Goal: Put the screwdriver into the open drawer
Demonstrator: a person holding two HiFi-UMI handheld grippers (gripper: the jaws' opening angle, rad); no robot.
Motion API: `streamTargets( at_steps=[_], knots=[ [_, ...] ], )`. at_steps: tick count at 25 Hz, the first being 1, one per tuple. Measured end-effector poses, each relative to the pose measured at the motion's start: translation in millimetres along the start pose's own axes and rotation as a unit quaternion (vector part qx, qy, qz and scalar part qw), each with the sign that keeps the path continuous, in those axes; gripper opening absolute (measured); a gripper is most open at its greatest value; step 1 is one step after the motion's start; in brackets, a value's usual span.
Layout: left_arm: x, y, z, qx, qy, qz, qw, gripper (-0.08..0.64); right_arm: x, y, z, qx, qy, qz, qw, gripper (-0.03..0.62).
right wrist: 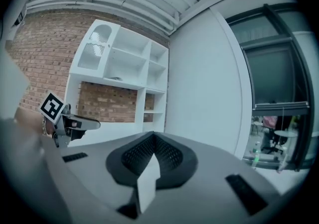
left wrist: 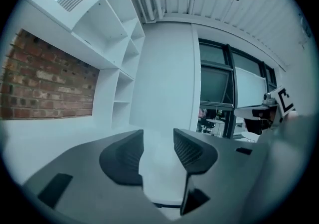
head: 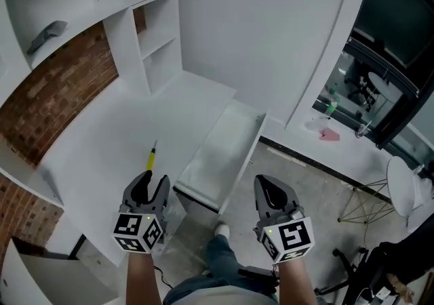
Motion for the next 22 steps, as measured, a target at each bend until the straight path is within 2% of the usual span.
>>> streamTargets(
  at_steps=[3, 8, 14, 19, 22],
  knots=[
    [38, -12, 1, 0.014, -0.041, 0.003, 0.9991, 0.268, 36, 22, -2, 0.005, -0.001, -0.004, 1.000, 0.011],
    [92, -27, 7, 0.024, -0.094, -0.016, 0.9952, 0.330, 93, 64, 2, 0.032, -0.008, -0.016, 0.999, 0.011],
    [130, -52, 14, 0.005, -0.121, -0.067, 0.9905, 0.337, 147, 93, 15, 0.051, -0.030, -0.037, 0.998, 0.011],
    [133, -75, 28, -0.010, -0.152, -0.109, 0.9824, 0.336, 176, 97, 25, 0.070, -0.051, -0.065, 0.994, 0.011],
    [129, -90, 45, -0.022, -0.176, -0.130, 0.9755, 0.336, 189, 88, 30, 0.064, -0.062, -0.082, 0.993, 0.011]
  ],
)
Point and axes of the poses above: the fingertips, and each gripper's own axes: x forward along the fingers, y to its right, z out of its underside, the point moved 10 cm from there along -x, backward along the fingers, and after that the axes turned 5 degrees about z, right-handed, at the moved point
